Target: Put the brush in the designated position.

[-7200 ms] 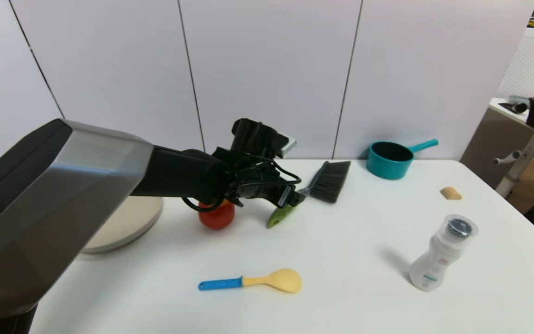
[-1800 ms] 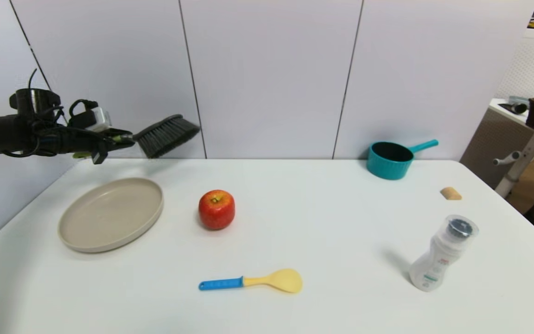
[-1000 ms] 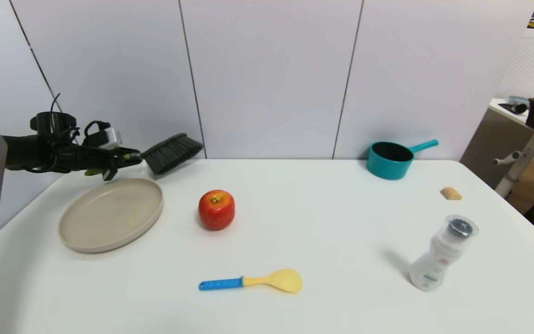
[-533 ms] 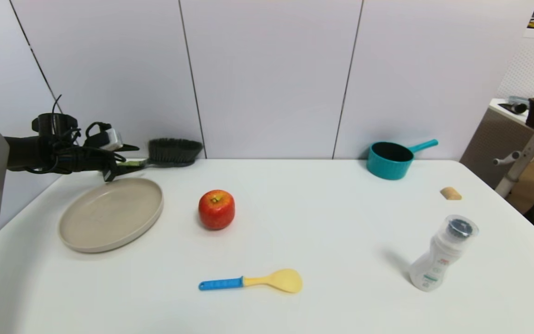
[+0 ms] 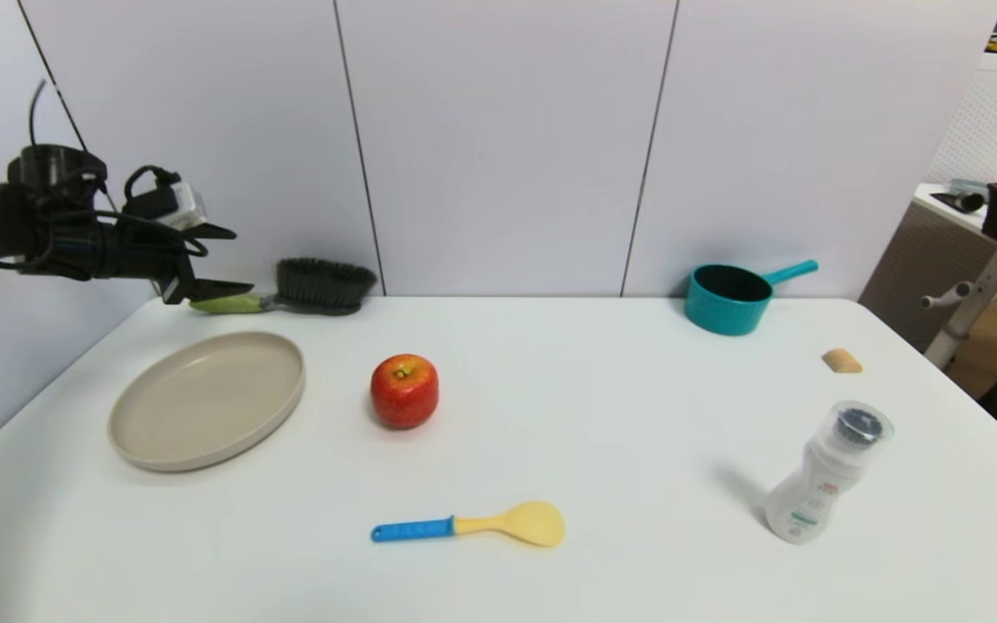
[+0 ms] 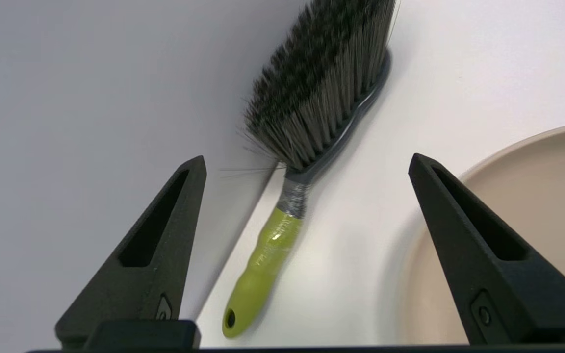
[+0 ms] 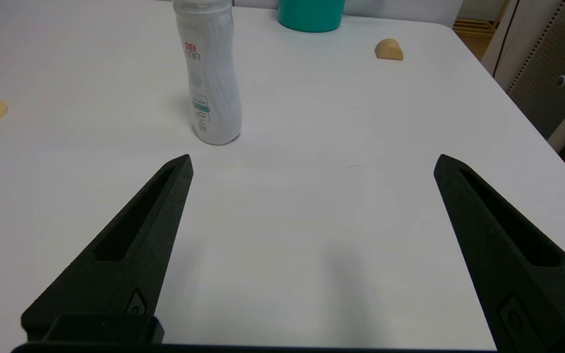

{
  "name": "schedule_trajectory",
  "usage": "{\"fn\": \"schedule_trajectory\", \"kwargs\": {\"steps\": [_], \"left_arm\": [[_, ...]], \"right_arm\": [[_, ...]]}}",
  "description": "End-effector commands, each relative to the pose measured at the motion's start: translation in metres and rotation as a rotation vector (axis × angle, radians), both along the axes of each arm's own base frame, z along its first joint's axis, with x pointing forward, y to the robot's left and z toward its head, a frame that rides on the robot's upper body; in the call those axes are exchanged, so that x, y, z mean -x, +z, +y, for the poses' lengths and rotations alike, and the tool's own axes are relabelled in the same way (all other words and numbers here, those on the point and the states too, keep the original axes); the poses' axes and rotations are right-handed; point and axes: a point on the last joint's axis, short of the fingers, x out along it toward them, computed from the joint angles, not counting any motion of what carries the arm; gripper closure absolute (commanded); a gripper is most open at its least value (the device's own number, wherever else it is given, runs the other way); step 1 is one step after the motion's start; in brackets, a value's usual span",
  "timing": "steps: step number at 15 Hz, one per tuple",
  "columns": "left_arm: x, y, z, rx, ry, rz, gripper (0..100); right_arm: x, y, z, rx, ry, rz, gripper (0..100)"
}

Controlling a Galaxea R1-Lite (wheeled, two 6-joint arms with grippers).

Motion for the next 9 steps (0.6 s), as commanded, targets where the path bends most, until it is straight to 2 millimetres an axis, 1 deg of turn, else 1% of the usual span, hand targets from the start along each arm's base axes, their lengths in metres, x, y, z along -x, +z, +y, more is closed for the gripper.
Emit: {"fn": "schedule_trajectory", "kwargs": {"steps": [1, 2, 3, 4, 5, 6, 7, 9], "left_arm": [[0.177, 0.113, -0.058, 0.078, 0.290, 0.326, 0], [0.213, 0.117, -0.065, 0.148, 0.348, 0.348, 0], [0.247, 0.115, -0.072, 0.221, 0.395, 0.339, 0], [0.275, 0.111, -0.077, 0.277, 0.424, 0.282, 0], [0.307, 0.098, -0.083, 0.351, 0.449, 0.206, 0], [0.333, 0.085, -0.088, 0.406, 0.456, 0.129, 0], [0.353, 0.072, -0.093, 0.451, 0.457, 0.080, 0], [0.385, 0.044, -0.099, 0.515, 0.463, -0.031, 0]], "right_arm": [[0.000, 0.000, 0.000, 0.001, 0.001, 0.003, 0], [0.000, 0.000, 0.000, 0.001, 0.001, 0.003, 0], [0.000, 0.000, 0.000, 0.001, 0.001, 0.003, 0], [0.000, -0.001, 0.000, 0.001, 0.001, 0.004, 0], [0.000, 0.000, 0.000, 0.001, 0.001, 0.003, 0], [0.000, 0.000, 0.000, 0.001, 0.001, 0.003, 0], [0.000, 0.000, 0.000, 0.001, 0.001, 0.003, 0], [0.000, 0.000, 0.000, 0.001, 0.001, 0.003, 0]]}}
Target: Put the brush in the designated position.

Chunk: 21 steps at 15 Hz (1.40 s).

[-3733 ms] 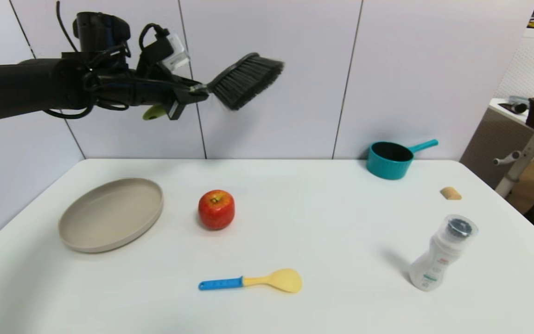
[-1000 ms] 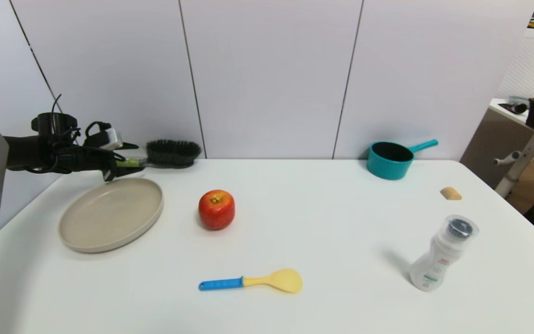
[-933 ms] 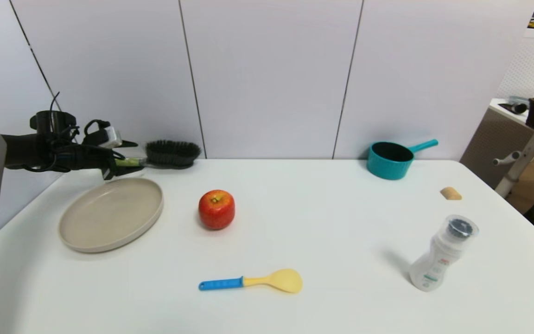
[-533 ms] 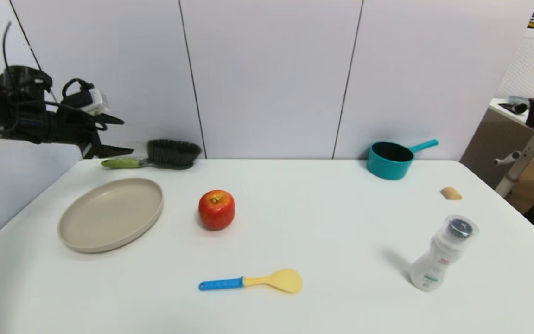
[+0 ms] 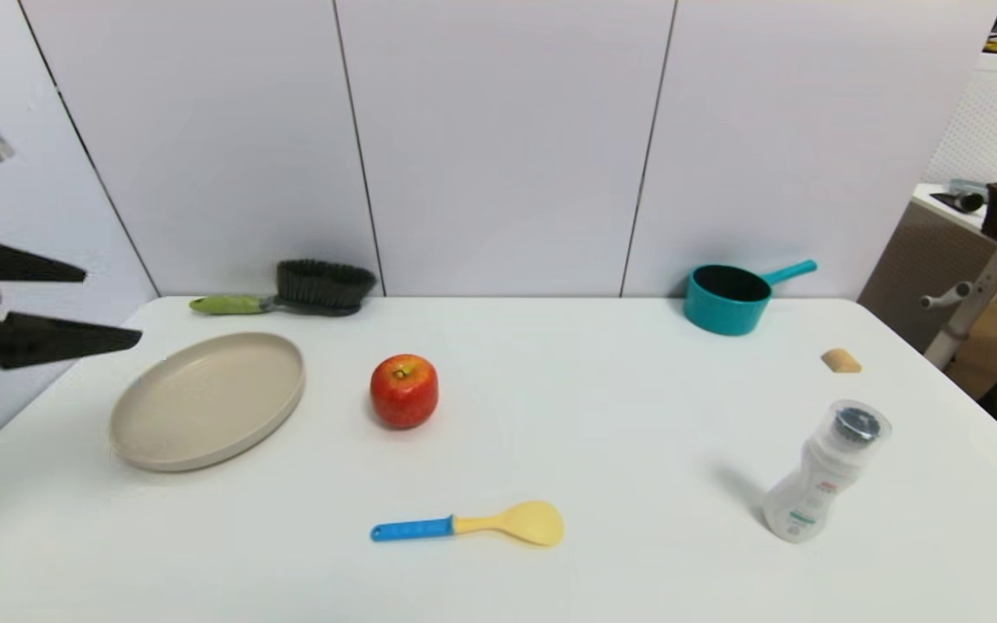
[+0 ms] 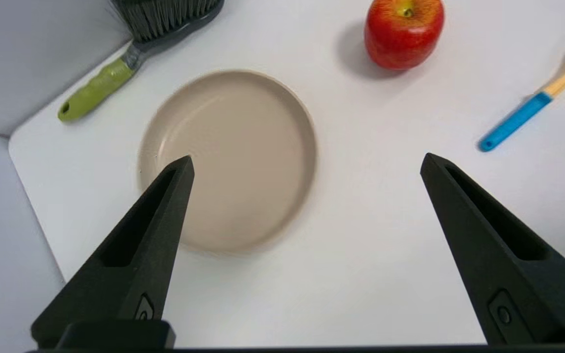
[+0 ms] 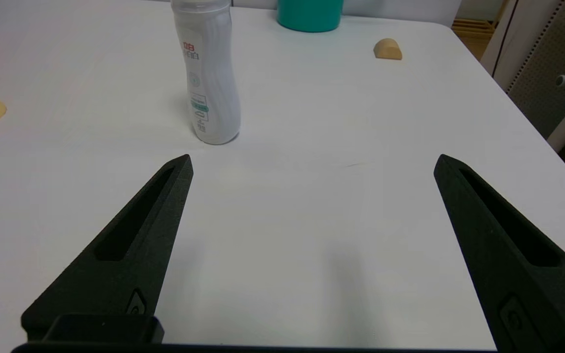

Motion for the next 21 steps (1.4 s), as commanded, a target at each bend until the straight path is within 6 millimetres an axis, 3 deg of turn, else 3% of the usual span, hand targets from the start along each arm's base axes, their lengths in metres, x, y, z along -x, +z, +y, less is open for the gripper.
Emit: {"fn": "schedule_trajectory", "kwargs": {"steps": [1, 3, 4, 7, 9, 12, 21], "left_arm": [[0.140, -0.059, -0.027, 0.184, 0.181, -0.425, 0], [0.162, -0.095, -0.026, 0.174, 0.270, -0.561, 0], [0.172, -0.123, -0.024, 0.175, 0.329, -0.618, 0], [0.191, -0.190, -0.023, 0.253, 0.413, -0.661, 0], [0.198, -0.217, -0.023, 0.342, 0.426, -0.653, 0], [0.196, -0.231, -0.023, 0.335, 0.457, -0.502, 0], [0.196, -0.230, -0.022, 0.389, 0.513, -0.507, 0]], "right_arm": [[0.000, 0.000, 0.000, 0.001, 0.001, 0.003, 0], [0.000, 0.000, 0.000, 0.001, 0.001, 0.003, 0], [0.000, 0.000, 0.000, 0.001, 0.001, 0.003, 0], [0.000, 0.000, 0.000, 0.001, 0.001, 0.003, 0], [0.000, 0.000, 0.000, 0.001, 0.001, 0.003, 0], [0.000, 0.000, 0.000, 0.001, 0.001, 0.003, 0], [0.000, 0.000, 0.000, 0.001, 0.001, 0.003, 0]]}}
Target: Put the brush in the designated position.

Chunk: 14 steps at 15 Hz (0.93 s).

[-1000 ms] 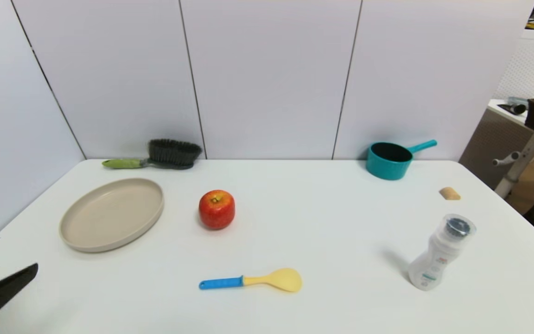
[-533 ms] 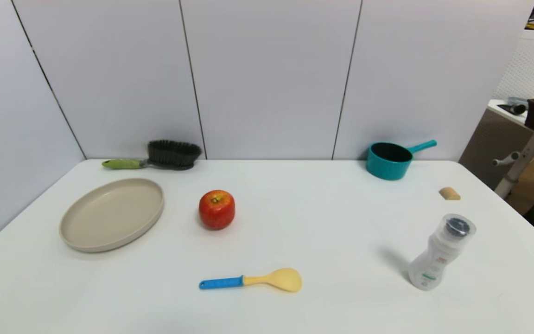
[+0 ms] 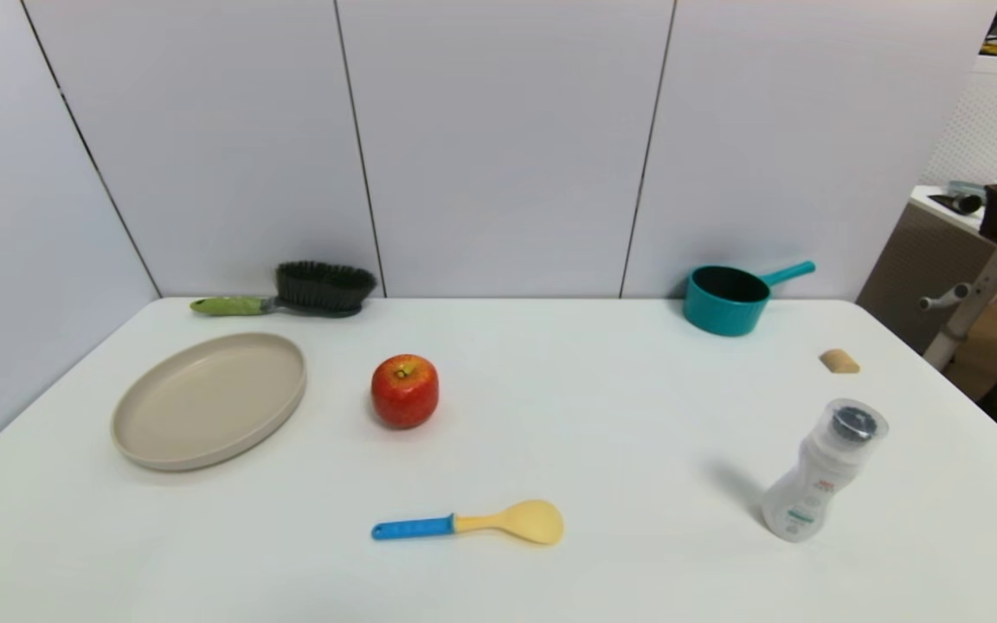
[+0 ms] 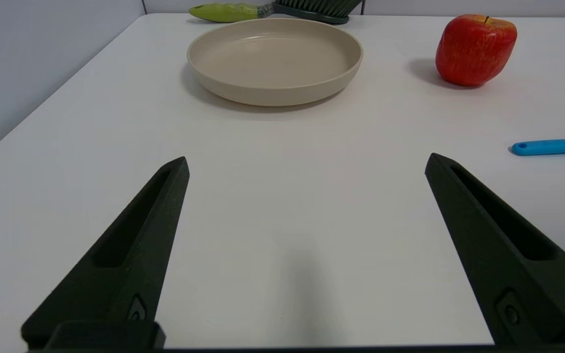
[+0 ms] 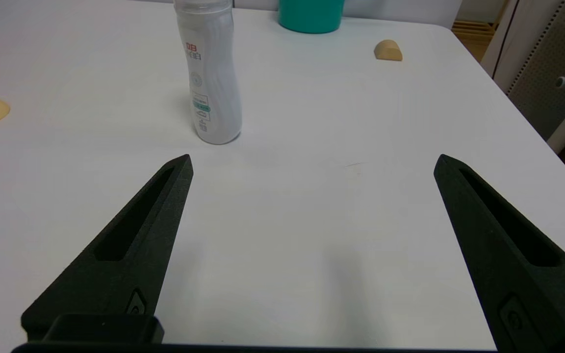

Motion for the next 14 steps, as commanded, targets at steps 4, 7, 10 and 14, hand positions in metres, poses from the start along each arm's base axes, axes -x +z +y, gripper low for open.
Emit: {"fn": "schedule_trajectory", "kwargs": {"steps": [4, 7, 10, 14], "left_arm": [[-0.0003, -0.0005, 0.0000, 0.000, 0.000, 0.004, 0], [-0.0003, -0.0005, 0.0000, 0.000, 0.000, 0.004, 0], [-0.0003, -0.0005, 0.0000, 0.000, 0.000, 0.004, 0], [-0.0003, -0.0005, 0.0000, 0.000, 0.000, 0.004, 0]], "right_arm": [[-0.0002, -0.0002, 0.0000, -0.002, -0.001, 0.001, 0], [-0.0002, -0.0004, -0.0004, -0.031, -0.019, 0.003, 0], [-0.0002, 0.0000, -0.0007, -0.057, -0.030, 0.001, 0], [-0.0002, 0.0001, -0.0007, -0.060, -0.032, -0.001, 0]]}}
